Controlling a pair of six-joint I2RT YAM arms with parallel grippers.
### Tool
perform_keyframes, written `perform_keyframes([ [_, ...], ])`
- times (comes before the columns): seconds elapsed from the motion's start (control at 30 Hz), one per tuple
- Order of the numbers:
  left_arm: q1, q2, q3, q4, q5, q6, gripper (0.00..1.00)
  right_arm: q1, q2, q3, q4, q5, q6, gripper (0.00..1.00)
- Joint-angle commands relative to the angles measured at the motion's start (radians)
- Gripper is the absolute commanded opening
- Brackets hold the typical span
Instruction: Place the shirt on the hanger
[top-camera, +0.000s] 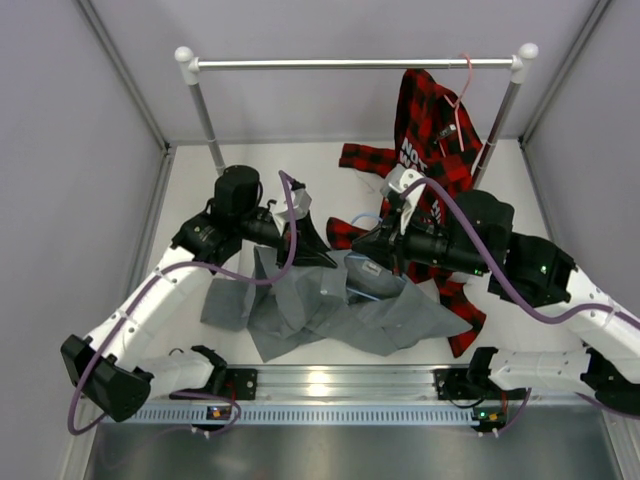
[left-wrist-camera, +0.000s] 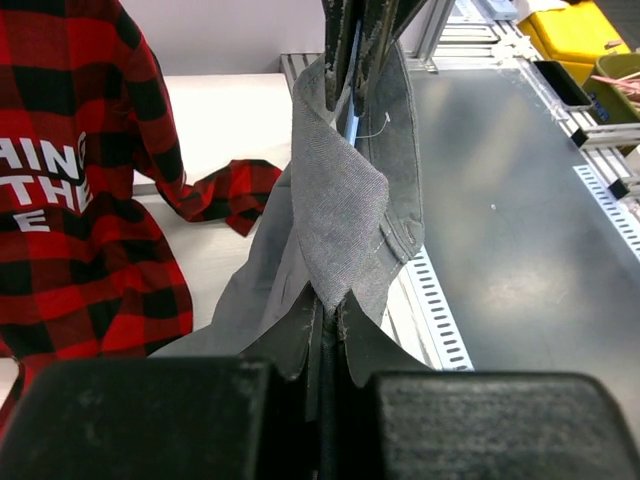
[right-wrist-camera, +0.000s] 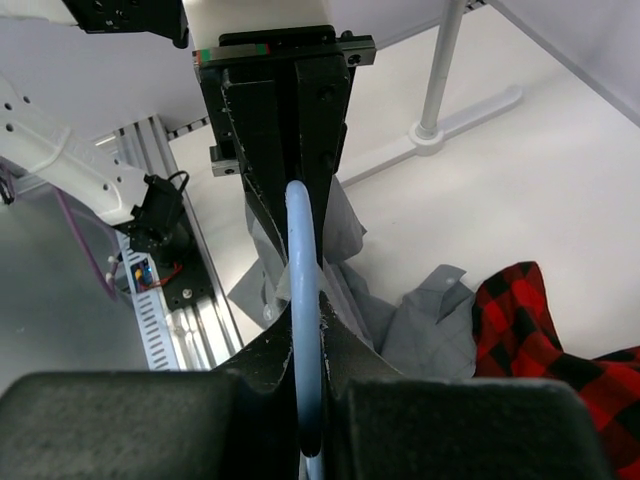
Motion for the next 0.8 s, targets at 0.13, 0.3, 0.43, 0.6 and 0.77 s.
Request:
perform_keyframes([
  [0.13, -0.002, -0.04, 0.018, -0.083, 0.008, 0.148, 0.0, 0.008, -0.054, -0.016, 0.066, -0.044, 0.009, 0.21],
  [0.3, -0.002, -0.074, 0.028, -0.131, -0.008, 0.169, 0.0, 0.008, -0.184, -0.074, -0.084, 0.017, -0.058, 0.82],
  [0.43, -0.002, -0.091, 0.032, -0.132, -0.003, 0.164, 0.0, 0.008, -0.342, -0.156, -0.191, -0.085, -0.114, 0.88],
  [0.6, -0.002, -0.088, 0.048, -0.132, 0.034, 0.149, 0.0, 0.008, -0.465, -0.292, -0.29, -0.113, -0.124, 0.84],
  [0.77, -0.002, -0.075, 0.069, -0.132, 0.07, 0.129, 0.0, 0.008, -0.437, -0.323, -0.281, -0.156, -0.131, 0.81],
])
